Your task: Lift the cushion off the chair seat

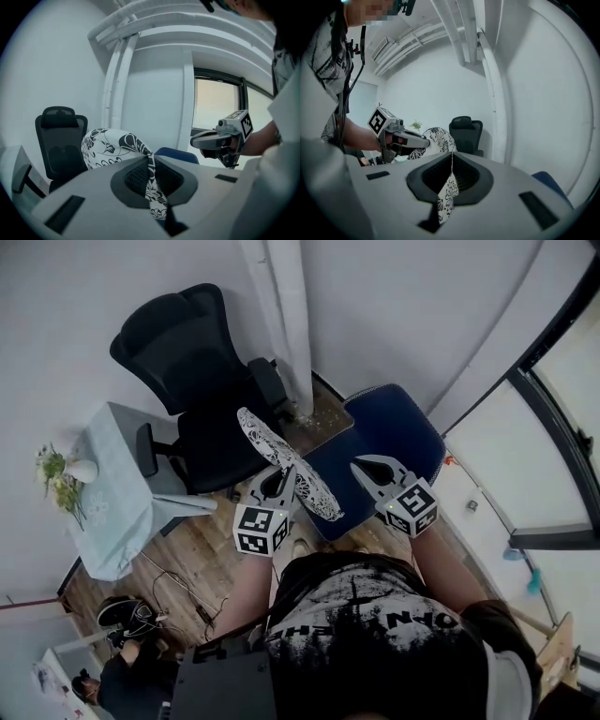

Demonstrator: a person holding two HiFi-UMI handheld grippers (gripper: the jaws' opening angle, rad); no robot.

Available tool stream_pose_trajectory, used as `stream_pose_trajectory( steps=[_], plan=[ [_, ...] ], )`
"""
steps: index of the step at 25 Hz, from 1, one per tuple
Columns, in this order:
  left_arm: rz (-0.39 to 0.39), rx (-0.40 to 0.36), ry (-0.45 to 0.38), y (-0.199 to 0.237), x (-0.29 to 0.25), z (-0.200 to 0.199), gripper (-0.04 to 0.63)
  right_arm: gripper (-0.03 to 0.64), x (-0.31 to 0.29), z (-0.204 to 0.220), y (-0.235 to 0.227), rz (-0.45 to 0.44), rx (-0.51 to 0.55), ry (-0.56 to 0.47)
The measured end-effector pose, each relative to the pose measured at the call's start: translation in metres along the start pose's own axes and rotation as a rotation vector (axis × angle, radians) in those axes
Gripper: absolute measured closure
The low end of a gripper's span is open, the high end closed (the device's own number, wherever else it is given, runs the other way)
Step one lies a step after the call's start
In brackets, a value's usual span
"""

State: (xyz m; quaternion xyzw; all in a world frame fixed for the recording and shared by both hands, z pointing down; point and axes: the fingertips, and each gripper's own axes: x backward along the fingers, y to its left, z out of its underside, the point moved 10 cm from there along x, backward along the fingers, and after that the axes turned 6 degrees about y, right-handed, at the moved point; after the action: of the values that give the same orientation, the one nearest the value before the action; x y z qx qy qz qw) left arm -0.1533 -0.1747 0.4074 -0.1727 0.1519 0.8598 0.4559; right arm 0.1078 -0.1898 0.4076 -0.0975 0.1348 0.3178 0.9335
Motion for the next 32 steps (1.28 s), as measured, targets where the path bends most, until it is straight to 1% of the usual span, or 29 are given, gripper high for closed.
stream_pose_trajectory(
  steps=[9,14,23,32],
  plan=[
    [-0.011,-0.049,-0.023,-0.009,0.007,-0.012,0.571,0.6,0.008,-0.009,0.003,0.008,0.024,-0.018],
    [-0.002,-0.036,-0.044,-0.013,0.004,-0.015,0.571,0.6,0.014,-0.011,0.001,0.018,0.039,-0.019],
    [0.029,-0.058,-0.042,-0.032,-0.009,-0.02,0.571,0.6,0.032,-0.008,-0.009,0.046,0.029,-0.025],
    [0.046,-0.071,-0.016,-0.042,-0.016,-0.016,0.571,0.6,0.04,-0.002,-0.01,0.063,0.016,-0.016]
  ],
)
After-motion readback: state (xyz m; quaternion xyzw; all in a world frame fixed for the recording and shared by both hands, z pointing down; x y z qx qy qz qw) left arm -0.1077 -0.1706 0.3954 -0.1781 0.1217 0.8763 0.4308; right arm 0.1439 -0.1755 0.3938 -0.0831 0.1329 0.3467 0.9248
